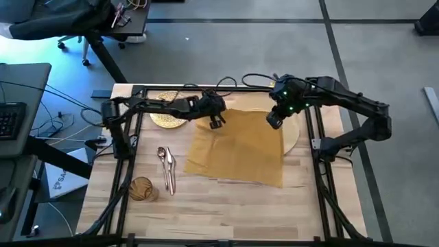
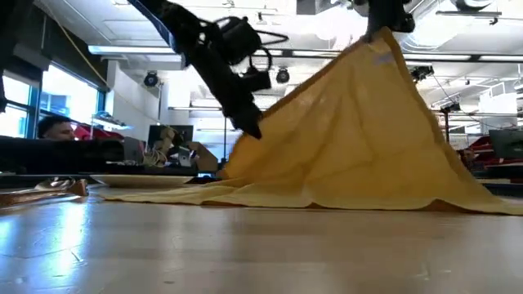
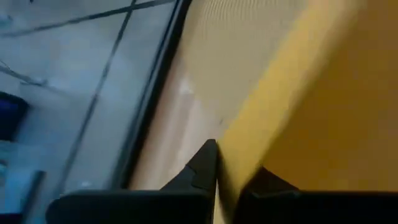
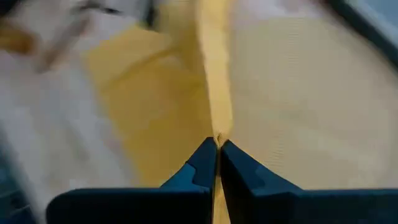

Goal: Set table place
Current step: Fold the yellow table napkin on the table

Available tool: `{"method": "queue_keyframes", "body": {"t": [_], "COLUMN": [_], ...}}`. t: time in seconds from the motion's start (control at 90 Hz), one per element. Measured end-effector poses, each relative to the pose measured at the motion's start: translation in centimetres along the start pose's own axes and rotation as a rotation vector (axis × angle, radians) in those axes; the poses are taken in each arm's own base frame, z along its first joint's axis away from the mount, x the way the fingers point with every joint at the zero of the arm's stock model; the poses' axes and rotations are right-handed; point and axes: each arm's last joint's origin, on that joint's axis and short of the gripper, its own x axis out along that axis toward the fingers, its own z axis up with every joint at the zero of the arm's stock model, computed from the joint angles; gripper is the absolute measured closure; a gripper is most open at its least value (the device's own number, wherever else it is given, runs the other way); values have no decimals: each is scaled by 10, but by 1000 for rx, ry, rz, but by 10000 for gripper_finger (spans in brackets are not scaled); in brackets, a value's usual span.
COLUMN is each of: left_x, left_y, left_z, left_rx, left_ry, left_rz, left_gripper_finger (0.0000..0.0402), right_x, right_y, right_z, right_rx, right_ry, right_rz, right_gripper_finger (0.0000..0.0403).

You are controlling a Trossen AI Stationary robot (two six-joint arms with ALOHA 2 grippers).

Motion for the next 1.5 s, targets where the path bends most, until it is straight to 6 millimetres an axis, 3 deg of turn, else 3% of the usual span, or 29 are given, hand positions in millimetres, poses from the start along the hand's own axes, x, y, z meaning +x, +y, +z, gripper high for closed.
{"method": "queue_keyframes", "body": {"t": [0.2,0.389,0.7,0.989,1.122,1.311,1.5], "left_x": [-13,4,37,48,49,31,-24], "left_y": [2,-11,-27,-16,-11,2,26], "left_z": [-21,-41,-60,-72,-74,-62,-48], "left_rx": [73,30,-59,-141,-115,-43,-4], "left_ry": [140,177,266,317,333,315,261], "left_rz": [-213,-249,-186,-150,-160,-154,-161], "left_gripper_finger": [401,401,394,365,382,400,401], "right_x": [47,79,79,78,72,68,67], "right_y": [-19,-29,-26,-25,-24,-24,-19], "right_z": [-12,-25,-27,-28,-25,-21,-27], "right_rx": [40,71,74,63,48,-19,-120], "right_ry": [97,171,176,187,173,146,178], "right_rz": [-163,-171,-128,-89,-86,-96,-93], "right_gripper_finger": [403,403,403,403,403,403,403]}}
